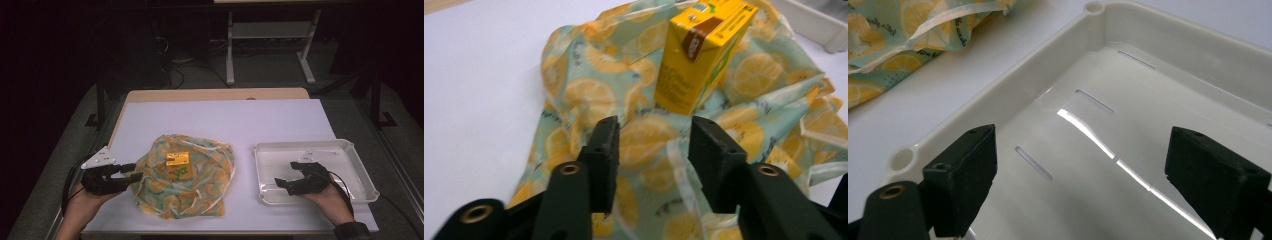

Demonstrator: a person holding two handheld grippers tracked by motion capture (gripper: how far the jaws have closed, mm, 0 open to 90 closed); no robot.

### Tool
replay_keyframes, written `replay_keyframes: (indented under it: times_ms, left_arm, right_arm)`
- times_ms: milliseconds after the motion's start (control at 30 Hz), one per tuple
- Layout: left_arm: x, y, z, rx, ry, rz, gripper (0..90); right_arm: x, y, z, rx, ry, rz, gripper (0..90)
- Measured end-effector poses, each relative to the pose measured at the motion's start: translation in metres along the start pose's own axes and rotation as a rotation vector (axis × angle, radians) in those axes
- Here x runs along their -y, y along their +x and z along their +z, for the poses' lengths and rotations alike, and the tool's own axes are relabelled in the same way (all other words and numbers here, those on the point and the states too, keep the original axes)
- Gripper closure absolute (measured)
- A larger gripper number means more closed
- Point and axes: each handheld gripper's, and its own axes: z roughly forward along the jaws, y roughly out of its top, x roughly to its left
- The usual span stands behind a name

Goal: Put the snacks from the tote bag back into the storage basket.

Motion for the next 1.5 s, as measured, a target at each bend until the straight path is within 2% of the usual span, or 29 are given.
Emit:
replay_keyframes:
  times_ms: [100, 167, 333, 500, 833, 1167, 1500]
  left_arm:
    - [-0.004, -0.002, 0.004, 0.013, 0.007, 0.012, 60.1]
    - [-0.008, -0.005, 0.009, 0.021, 0.018, 0.026, 66.0]
    - [-0.014, -0.008, 0.014, 0.038, 0.015, 0.024, 77.7]
    - [-0.023, -0.01, 0.02, 0.056, 0.019, 0.049, 89.1]
    - [-0.032, -0.013, 0.036, 0.065, 0.02, 0.06, 89.7]
    - [-0.027, -0.014, 0.051, 0.074, 0.059, 0.071, 89.7]
    - [-0.025, -0.017, 0.059, 0.073, 0.072, 0.081, 89.6]
  right_arm:
    - [0.0, 0.0, 0.0, -0.003, 0.001, -0.005, 13.5]
    - [0.0, 0.0, 0.0, -0.003, 0.002, -0.003, 13.6]
    - [0.0, 0.001, 0.0, -0.004, 0.002, 0.006, 13.6]
    - [0.0, 0.001, 0.001, -0.001, 0.005, -0.006, 13.7]
    - [0.0, 0.001, 0.0, 0.0, 0.007, 0.004, 13.8]
    - [0.001, 0.002, 0.0, 0.003, 0.008, -0.008, 13.8]
    - [0.001, 0.002, 0.0, 0.006, 0.009, -0.014, 13.8]
